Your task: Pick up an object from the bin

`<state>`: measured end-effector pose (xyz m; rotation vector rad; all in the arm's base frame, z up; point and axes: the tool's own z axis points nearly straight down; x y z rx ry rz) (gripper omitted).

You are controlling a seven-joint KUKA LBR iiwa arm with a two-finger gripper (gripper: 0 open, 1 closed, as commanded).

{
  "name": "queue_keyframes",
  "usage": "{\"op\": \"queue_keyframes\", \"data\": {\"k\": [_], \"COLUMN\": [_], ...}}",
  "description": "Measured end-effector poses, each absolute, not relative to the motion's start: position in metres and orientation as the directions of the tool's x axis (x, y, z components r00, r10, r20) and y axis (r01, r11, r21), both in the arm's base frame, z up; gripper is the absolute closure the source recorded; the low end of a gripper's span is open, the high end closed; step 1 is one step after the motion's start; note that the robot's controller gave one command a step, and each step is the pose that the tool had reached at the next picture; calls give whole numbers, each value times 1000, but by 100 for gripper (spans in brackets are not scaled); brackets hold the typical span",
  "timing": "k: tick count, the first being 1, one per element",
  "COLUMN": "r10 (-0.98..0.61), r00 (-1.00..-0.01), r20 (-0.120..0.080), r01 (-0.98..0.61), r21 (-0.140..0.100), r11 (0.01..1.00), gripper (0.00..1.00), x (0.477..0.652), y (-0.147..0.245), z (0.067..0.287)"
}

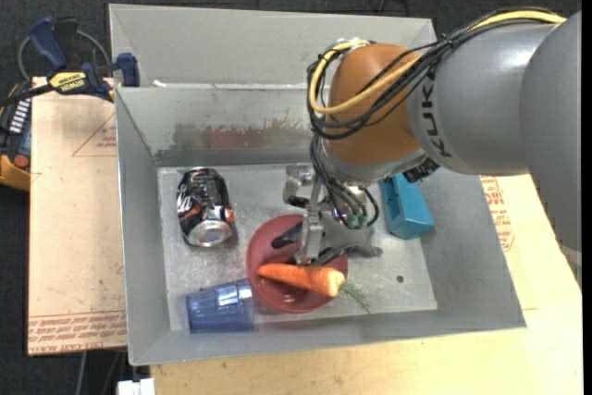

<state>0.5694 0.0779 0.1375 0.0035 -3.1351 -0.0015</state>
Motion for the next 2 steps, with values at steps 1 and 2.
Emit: {"op": "queue_keyframes", "data": {"k": [1,2], "r10": [0,-77], "r00": [-1000,-997], "r20": [-1,5], "r01": [0,-77], "r21": [1,3], "r11": [1000,997], "gripper": [0,0], "x": [571,596], "y": [77,92], "z": [142,69]}}
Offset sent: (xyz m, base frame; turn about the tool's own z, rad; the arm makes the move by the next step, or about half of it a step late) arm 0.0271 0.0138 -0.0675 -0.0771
